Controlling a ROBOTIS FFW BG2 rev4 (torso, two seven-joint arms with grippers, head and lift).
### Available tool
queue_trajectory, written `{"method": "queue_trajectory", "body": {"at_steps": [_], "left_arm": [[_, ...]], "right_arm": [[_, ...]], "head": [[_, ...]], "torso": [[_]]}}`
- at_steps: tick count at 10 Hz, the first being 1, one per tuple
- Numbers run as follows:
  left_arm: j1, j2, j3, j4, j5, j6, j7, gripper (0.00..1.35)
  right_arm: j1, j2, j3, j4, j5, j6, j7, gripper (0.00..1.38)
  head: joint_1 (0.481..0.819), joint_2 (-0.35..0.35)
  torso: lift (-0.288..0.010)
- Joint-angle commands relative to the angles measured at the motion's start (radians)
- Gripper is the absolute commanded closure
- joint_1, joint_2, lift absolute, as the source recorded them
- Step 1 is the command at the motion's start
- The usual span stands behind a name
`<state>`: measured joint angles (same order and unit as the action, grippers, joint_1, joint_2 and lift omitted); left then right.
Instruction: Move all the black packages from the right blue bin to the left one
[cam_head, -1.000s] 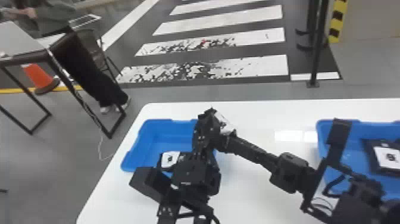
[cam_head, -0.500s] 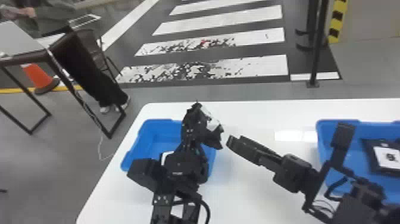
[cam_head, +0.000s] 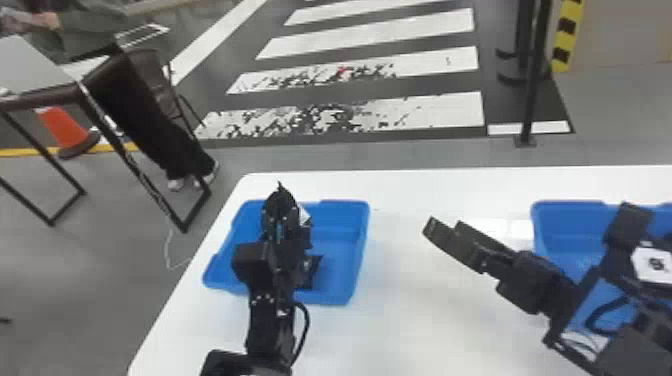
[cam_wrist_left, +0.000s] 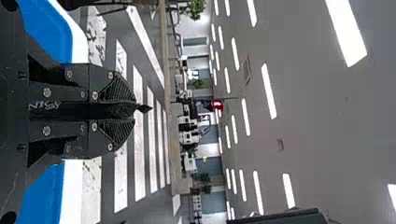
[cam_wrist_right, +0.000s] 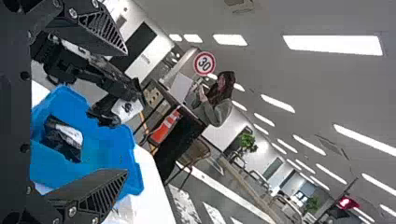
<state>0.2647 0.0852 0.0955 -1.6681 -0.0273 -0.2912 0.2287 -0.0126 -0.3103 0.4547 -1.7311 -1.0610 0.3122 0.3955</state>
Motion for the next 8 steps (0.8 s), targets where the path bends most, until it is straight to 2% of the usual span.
{"method": "queue_trajectory", "body": {"at_steps": [1, 2, 3, 5, 7, 8], "left_arm": [[0.015, 0.001, -0.022, 0.000, 0.043, -0.116, 0.000, 0.22], [0.032, -0.001, -0.044, -0.024, 0.059, -0.192, 0.000, 0.04], [0.071, 0.002, -0.064, -0.103, 0.061, -0.190, -0.002, 0.12], [0.179, 0.004, -0.078, -0.267, 0.111, -0.136, -0.028, 0.11], [0.287, 0.002, -0.080, -0.441, 0.137, 0.046, -0.080, 0.11], [0.317, -0.002, -0.080, -0.473, 0.139, 0.092, -0.107, 0.11]], "right_arm": [[0.052, 0.017, -0.156, -0.072, 0.190, 0.083, -0.010, 0.14], [0.121, 0.030, -0.253, -0.187, 0.281, 0.171, -0.078, 0.14], [0.204, 0.042, -0.321, -0.315, 0.353, 0.220, -0.188, 0.14], [0.292, 0.054, -0.371, -0.442, 0.403, 0.277, -0.403, 0.14], [0.287, 0.065, -0.403, -0.437, 0.475, 0.382, -0.540, 0.13], [0.246, 0.073, -0.431, -0.371, 0.517, 0.419, -0.549, 0.12]], "head": [[0.695, 0.350], [0.695, 0.350], [0.695, 0.350], [0.695, 0.252], [0.695, 0.195], [0.695, 0.155]], "torso": [[-0.132], [-0.132], [-0.132], [-0.132], [-0.132], [-0.132]]}}
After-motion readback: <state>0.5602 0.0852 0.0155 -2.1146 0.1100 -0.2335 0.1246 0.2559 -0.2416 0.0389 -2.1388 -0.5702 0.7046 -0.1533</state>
